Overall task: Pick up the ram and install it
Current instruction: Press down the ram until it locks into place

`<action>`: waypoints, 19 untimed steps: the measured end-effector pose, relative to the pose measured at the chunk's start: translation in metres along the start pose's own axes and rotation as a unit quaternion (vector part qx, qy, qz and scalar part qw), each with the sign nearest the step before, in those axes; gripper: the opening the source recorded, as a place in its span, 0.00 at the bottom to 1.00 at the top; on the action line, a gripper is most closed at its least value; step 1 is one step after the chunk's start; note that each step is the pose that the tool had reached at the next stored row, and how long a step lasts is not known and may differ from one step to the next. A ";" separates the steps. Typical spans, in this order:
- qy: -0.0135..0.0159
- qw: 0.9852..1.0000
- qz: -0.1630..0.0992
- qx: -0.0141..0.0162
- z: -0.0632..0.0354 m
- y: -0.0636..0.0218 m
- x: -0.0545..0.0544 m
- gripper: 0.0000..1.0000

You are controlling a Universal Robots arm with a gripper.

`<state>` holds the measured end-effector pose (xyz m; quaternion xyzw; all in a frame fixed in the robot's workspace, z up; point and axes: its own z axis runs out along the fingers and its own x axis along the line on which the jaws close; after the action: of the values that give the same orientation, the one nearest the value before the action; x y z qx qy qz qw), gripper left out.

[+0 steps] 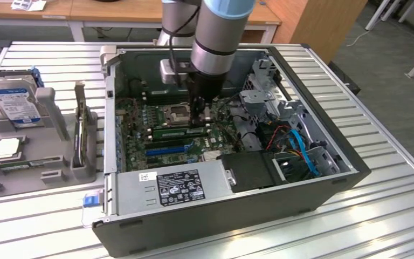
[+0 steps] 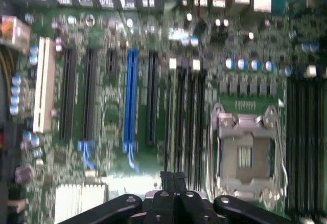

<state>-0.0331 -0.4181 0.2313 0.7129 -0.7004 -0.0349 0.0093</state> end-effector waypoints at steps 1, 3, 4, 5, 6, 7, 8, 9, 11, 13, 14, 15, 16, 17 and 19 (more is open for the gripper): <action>0.001 1.000 0.000 0.000 0.0000 0.0046 0.000 0.11; 0.002 1.000 0.000 0.001 -0.0039 0.0142 0.000 0.11; 0.002 1.000 0.000 0.001 -0.0056 0.0188 -0.001 0.11; 0.002 1.000 0.000 0.001 -0.0070 0.0234 -0.001 0.11; 0.003 1.000 0.000 0.001 -0.0075 0.0279 -0.001 0.11; 0.005 1.000 0.000 0.001 -0.0074 0.0324 -0.001 0.11; 0.007 1.000 0.000 0.001 -0.0072 0.0371 -0.001 0.11; 0.009 1.000 0.001 0.001 -0.0069 0.0416 -0.001 0.11; 0.012 1.000 0.001 0.001 -0.0065 0.0506 -0.001 0.11; 0.016 1.000 0.001 0.001 -0.0059 0.0597 -0.001 0.11; 0.018 1.000 0.001 0.001 -0.0056 0.0641 -0.001 0.11; 0.019 1.000 0.001 0.001 -0.0053 0.0688 -0.002 0.11; 0.020 1.000 0.001 0.001 -0.0052 0.0704 -0.002 0.11; 0.020 1.000 0.001 0.001 -0.0050 0.0704 -0.002 0.11; 0.020 1.000 0.001 0.001 -0.0016 0.0701 -0.001 0.11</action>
<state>-0.1030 -0.4180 0.2373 0.7126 -0.7009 -0.0201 0.0226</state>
